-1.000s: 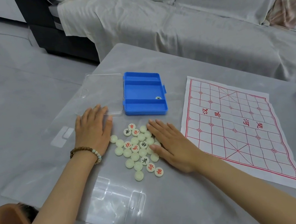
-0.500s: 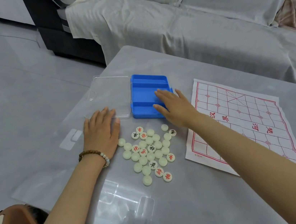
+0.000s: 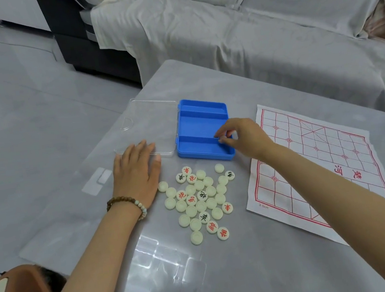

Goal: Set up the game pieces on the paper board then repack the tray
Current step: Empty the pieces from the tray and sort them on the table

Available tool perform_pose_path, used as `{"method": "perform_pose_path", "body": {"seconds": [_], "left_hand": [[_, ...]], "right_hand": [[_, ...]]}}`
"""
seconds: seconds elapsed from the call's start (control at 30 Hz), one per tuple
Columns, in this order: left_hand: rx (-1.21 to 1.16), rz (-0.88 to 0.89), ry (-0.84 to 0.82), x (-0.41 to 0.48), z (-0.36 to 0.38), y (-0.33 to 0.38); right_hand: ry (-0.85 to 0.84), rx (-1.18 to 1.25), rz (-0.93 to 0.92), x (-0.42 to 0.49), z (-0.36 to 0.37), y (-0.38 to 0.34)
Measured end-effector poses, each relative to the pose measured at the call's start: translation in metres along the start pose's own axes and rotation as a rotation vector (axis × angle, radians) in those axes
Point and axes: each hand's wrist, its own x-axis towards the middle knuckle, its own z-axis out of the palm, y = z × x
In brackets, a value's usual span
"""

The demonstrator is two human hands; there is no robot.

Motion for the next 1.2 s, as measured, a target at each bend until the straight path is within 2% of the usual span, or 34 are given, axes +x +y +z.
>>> {"method": "perform_pose_path", "body": {"seconds": [0.1, 0.17, 0.23, 0.33, 0.4, 0.5, 0.57, 0.6, 0.7, 0.8, 0.9, 0.93, 1.0, 1.03, 1.1, 1.2], "left_hand": [[0.002, -0.006, -0.001, 0.000, 0.000, 0.000], [-0.012, -0.005, -0.008, 0.000, -0.001, 0.000], [-0.042, -0.009, -0.020, 0.000, -0.002, 0.001], [-0.099, -0.030, 0.031, 0.001, -0.008, 0.002], [-0.114, -0.115, 0.086, 0.002, -0.013, 0.000], [-0.168, -0.290, 0.110, 0.005, -0.018, -0.004], [-0.208, -0.342, 0.101, 0.007, -0.019, -0.004], [-0.229, -0.348, 0.105, 0.007, -0.018, -0.003], [-0.400, -0.348, 0.168, 0.011, -0.018, 0.000], [-0.737, -0.386, 0.238, 0.017, -0.023, 0.006], [-1.001, -0.244, 0.309, 0.017, -0.035, 0.020], [-1.093, -0.181, 0.301, 0.016, -0.038, 0.026], [-1.251, -0.114, 0.180, 0.014, -0.040, 0.038], [-1.226, -0.085, 0.092, 0.013, -0.040, 0.045], [-1.009, -0.021, -0.097, 0.010, -0.036, 0.056], [-0.742, 0.005, -0.228, 0.009, -0.025, 0.064]], "right_hand": [[0.183, 0.236, 0.061, -0.006, -0.005, -0.005], [0.241, 0.389, 0.088, -0.013, -0.004, -0.016], [0.166, 0.467, 0.099, -0.022, 0.001, -0.030], [-0.035, 0.435, 0.119, -0.035, 0.016, -0.041], [-0.046, 0.397, 0.126, -0.040, 0.021, -0.039], [0.225, 0.420, 0.145, -0.041, 0.018, -0.031], [0.366, 0.472, 0.205, -0.039, 0.013, -0.025], [0.358, 0.492, 0.263, -0.037, 0.012, -0.022], [0.157, 0.568, 0.409, -0.033, 0.012, -0.015], [0.091, 0.616, 0.376, -0.035, 0.014, -0.014], [0.075, 0.619, 0.370, -0.034, 0.015, -0.011], [0.066, 0.641, 0.384, -0.033, 0.014, -0.009], [0.067, 0.758, 0.419, -0.032, 0.012, -0.008], [0.078, 0.836, 0.433, -0.032, 0.011, -0.008], [0.103, 0.996, 0.457, -0.032, 0.008, -0.007], [0.139, 1.195, 0.499, -0.031, 0.006, -0.005]]}}
